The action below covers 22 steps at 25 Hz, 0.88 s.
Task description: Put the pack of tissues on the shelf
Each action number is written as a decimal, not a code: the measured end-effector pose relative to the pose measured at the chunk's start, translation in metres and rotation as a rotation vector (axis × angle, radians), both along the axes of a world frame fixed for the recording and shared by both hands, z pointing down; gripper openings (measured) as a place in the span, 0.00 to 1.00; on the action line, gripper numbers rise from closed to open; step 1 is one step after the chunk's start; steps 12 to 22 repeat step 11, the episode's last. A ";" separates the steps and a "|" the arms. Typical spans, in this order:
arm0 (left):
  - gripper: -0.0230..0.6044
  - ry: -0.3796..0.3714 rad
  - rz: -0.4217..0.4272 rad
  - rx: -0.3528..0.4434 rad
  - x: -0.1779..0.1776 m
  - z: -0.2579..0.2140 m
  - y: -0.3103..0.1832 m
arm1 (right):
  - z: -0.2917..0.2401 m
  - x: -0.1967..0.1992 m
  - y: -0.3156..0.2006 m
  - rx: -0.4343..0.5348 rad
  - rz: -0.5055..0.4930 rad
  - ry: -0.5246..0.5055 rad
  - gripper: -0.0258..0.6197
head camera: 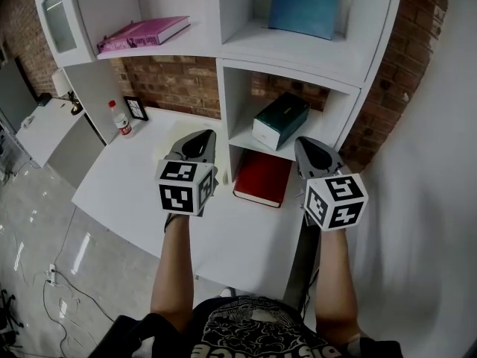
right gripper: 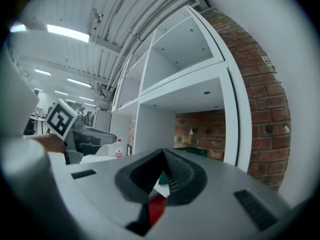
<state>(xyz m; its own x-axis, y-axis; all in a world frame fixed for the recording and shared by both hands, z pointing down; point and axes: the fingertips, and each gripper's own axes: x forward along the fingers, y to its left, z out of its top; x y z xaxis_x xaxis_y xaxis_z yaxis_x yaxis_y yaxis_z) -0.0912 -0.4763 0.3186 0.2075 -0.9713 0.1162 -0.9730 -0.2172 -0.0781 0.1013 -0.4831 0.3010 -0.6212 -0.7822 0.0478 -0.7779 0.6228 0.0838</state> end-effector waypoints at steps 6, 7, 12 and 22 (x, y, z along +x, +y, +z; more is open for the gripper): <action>0.05 0.009 -0.001 0.006 0.001 -0.002 0.000 | 0.002 0.000 0.000 -0.007 0.001 -0.007 0.04; 0.05 0.008 0.000 0.007 0.001 -0.002 -0.001 | 0.002 0.000 0.001 -0.007 0.001 -0.008 0.04; 0.05 0.008 0.006 0.007 0.004 -0.001 -0.001 | 0.002 0.000 0.001 -0.007 0.004 -0.012 0.04; 0.05 0.008 0.006 0.007 0.004 -0.001 -0.001 | 0.002 0.000 0.001 -0.007 0.004 -0.012 0.04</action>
